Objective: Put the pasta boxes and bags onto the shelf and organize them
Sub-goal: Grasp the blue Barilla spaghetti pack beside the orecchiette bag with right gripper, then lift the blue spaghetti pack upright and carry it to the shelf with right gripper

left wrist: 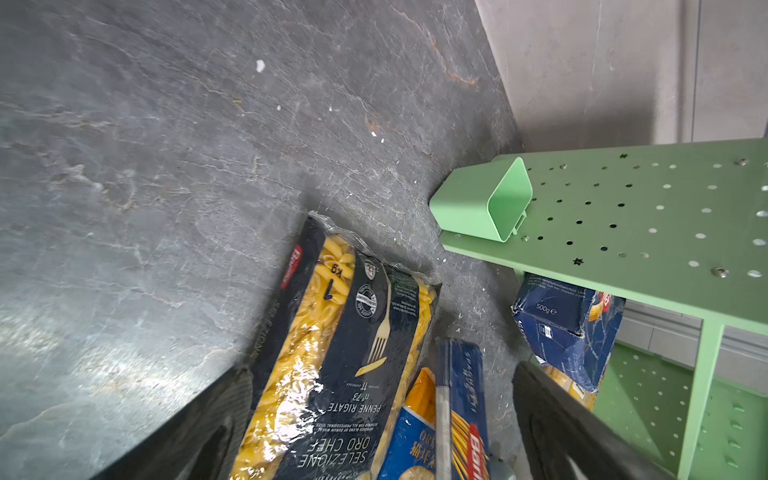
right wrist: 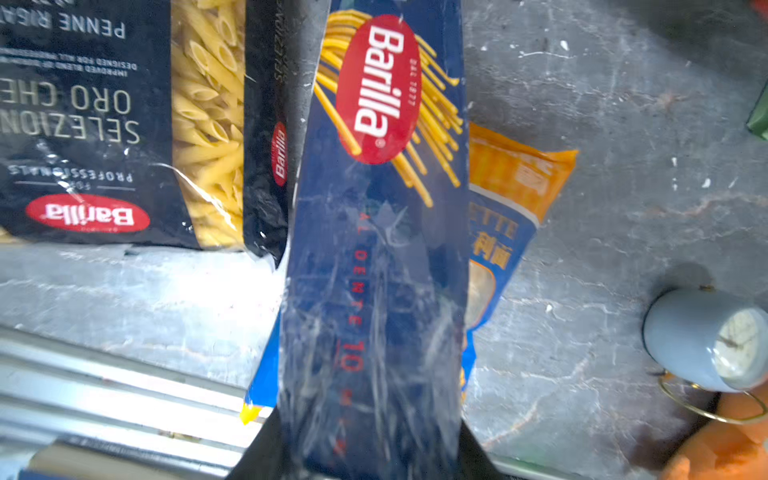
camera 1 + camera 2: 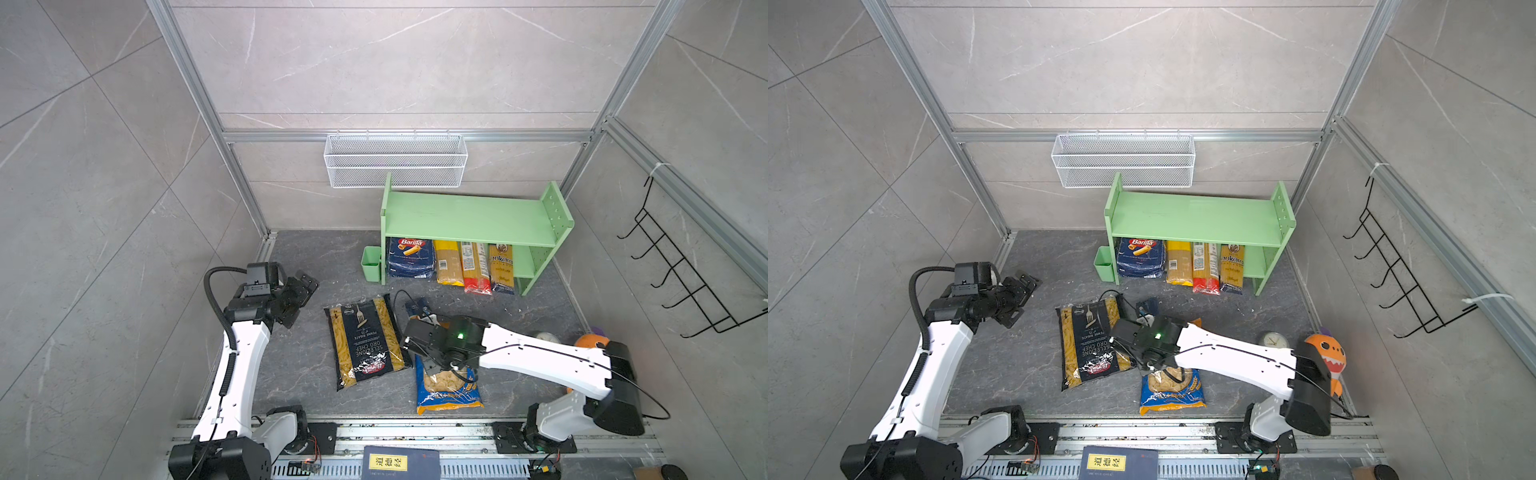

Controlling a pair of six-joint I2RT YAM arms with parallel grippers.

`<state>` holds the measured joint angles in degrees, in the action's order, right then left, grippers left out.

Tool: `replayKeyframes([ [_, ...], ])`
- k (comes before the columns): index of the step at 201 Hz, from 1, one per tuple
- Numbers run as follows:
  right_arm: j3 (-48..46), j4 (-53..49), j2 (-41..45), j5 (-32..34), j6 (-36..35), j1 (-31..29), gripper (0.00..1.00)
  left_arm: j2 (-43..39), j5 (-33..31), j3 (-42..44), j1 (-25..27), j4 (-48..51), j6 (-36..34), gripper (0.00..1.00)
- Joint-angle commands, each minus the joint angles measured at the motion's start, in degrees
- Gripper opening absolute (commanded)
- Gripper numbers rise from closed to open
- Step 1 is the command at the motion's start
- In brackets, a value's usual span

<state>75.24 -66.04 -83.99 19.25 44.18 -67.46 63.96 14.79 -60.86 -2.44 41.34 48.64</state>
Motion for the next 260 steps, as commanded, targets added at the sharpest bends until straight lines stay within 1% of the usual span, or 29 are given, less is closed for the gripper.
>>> replayKeyframes([
  [1,-2.7,3.4,6.1,1.2,0.6,0.9,0.34,2.2,0.4,-0.7,2.3,-3.8,0.2,1.0],
  [15,-5.0,5.2,8.2,-0.8,0.7,1.7,0.34,3.6,0.3,-1.3,3.4,-4.3,0.1,1.0],
  [29,-7.2,6.6,9.2,-4.3,0.8,3.2,0.34,4.8,0.2,-1.6,3.9,-4.8,0.1,1.0],
  [50,-11.0,7.6,8.5,-6.2,2.3,3.2,0.35,6.5,0.2,-2.3,4.4,-5.0,-0.5,1.0],
  [73,-17.2,12.3,8.6,-8.4,4.3,3.2,0.35,8.4,0.2,-3.0,4.9,-5.4,-0.7,1.0],
  [95,-19.5,14.4,9.7,-9.9,5.6,3.2,0.34,10.5,0.2,-4.1,5.8,-5.8,-0.8,1.0],
  [125,-20.8,17.6,16.4,-12.7,5.6,3.9,0.32,13.8,0.1,-7.0,6.8,-6.2,-1.0,1.0],
  [156,-22.8,21.0,25.4,-17.6,6.7,8.0,0.29,17.2,0.2,-10.3,7.6,-6.4,-1.0,1.0],
  [174,-23.8,23.0,29.3,-20.3,7.5,10.7,0.28,18.5,-0.1,-12.0,8.1,-6.4,-1.0,1.0],
  [208,-24.2,24.3,33.6,-22.7,8.7,13.6,0.26,20.3,-0.6,-14.3,9.0,-6.4,-1.1,1.0],
  [260,-24.6,25.3,39.6,-24.0,10.8,14.9,0.25,22.3,-0.7,-16.4,9.8,-5.9,-1.6,1.0],
])
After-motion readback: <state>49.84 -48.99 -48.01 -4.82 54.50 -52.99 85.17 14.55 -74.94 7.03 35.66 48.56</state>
